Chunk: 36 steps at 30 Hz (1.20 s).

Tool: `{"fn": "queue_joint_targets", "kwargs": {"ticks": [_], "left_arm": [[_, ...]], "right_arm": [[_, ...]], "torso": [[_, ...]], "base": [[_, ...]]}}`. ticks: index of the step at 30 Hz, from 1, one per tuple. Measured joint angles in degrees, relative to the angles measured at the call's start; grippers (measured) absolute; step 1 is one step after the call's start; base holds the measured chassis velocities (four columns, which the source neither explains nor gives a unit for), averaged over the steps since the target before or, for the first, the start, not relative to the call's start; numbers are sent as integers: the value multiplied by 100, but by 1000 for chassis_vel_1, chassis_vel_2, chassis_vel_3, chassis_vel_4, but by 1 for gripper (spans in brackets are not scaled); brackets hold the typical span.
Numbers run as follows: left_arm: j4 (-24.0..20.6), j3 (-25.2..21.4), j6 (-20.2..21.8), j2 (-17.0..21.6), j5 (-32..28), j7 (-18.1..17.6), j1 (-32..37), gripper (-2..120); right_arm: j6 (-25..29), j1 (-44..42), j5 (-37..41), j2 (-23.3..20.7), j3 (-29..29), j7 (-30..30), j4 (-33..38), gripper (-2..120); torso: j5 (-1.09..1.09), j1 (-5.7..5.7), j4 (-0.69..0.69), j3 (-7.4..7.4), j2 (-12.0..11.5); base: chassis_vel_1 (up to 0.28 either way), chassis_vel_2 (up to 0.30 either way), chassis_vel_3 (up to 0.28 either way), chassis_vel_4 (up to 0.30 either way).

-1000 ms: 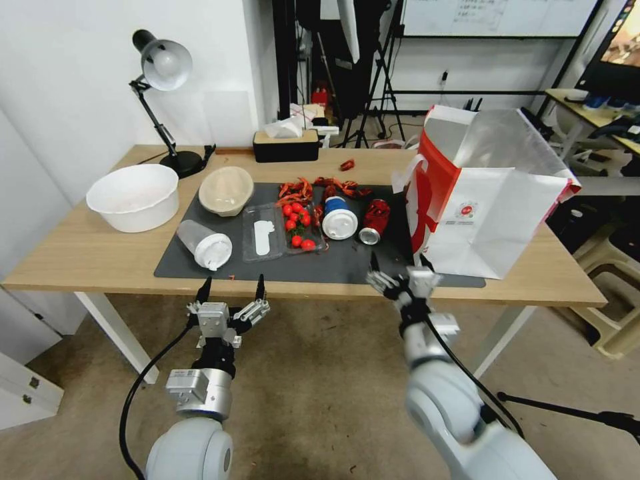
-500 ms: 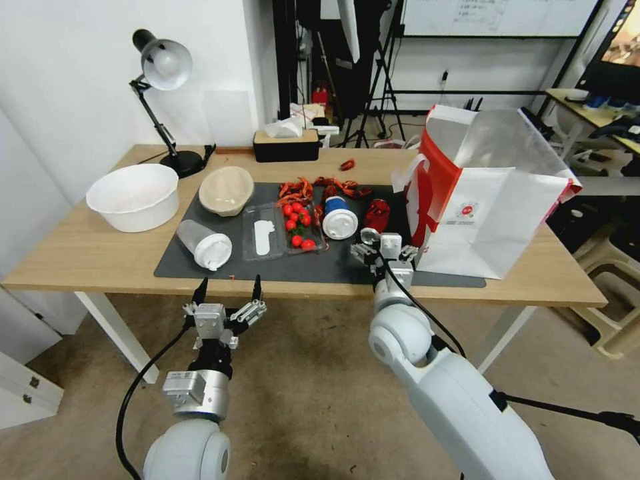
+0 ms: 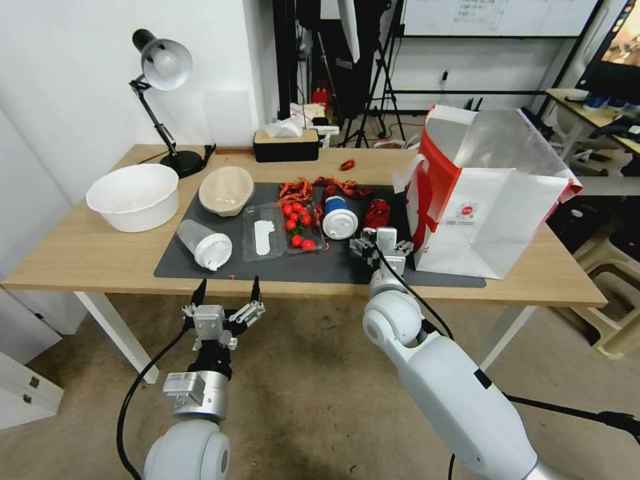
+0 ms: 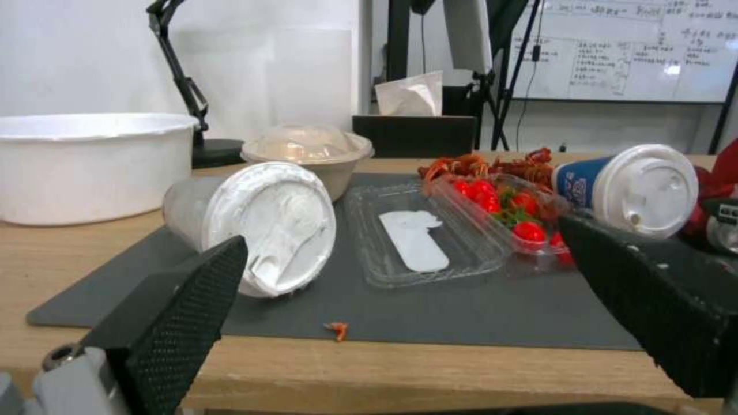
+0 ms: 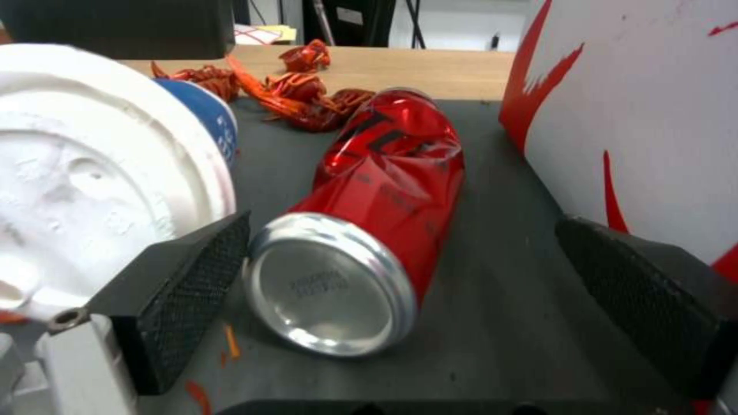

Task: Pick up the trash from the table and place it into the takeout bag.

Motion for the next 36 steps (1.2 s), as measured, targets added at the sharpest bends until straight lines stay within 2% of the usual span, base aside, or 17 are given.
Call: {"fn": "queue_joint_targets", "kwargs": {"ticks": [4, 5, 6, 8, 10, 13, 17, 28, 32, 35, 36], "left_arm": [[31, 2, -30, 0, -1, -2, -5, 100], [36, 6, -43, 0, -1, -4, -5, 100], [36, 6, -43, 0, -1, -4, -5, 100], [36, 10, -51, 0, -1, -4, -3, 100], [36, 10, -55, 0, -1, -4, -3, 100], [37, 14, -67, 0, -1, -4, 0, 100], [41, 18, -92, 0, -1, -5, 9, 100], [42, 21, -110, 0, 2, -4, 11, 100], [42, 23, -110, 0, 4, -4, 14, 100], [42, 33, -110, 0, 8, -2, 12, 100], [42, 33, -110, 0, 8, -2, 12, 100]], "right_arm": [[-2, 85, 54, 25, 14, 5, -100, 97], [-36, 101, 71, 28, 23, 9, -134, 92], [-36, 101, 71, 28, 23, 9, -134, 92], [-84, 107, 115, 30, 28, 20, -174, 80], [-96, 107, 126, 31, 29, 21, -185, 77], [-135, 116, 160, 37, 36, 28, -239, 61], [-136, 117, 158, 39, 37, 22, -251, 53], [-128, 32, 0, -16, 69, -45, -83, 53], [111, -107, -181, -97, 129, -248, 150, 53], [570, -204, -173, -216, 174, -663, 440, 53], [570, -204, -173, -216, 174, -663, 440, 53]], "torso": [[0, -1, 0, 0, 0], [0, -1, 0, 0, 0], [0, -1, 0, 0, 0], [0, -1, 0, 0, 1], [0, -1, 0, 0, 1], [0, -1, 0, 0, 1], [0, -1, 0, 0, 1], [1, -1, 0, 0, 1], [0, -1, -1, 0, 1], [0, -1, -1, 0, 1], [0, -1, -1, 0, 1]], "base": [[0, 0, 0, 0], [0, 0, 0, 0], [0, 0, 0, 0], [0, 0, 0, 0], [0, 0, 0, 0], [0, 0, 0, 0], [0, 0, 0, 0], [0, 0, 0, 0], [0, 0, 0, 0], [0, 0, 0, 0], [0, 0, 0, 0]]}}
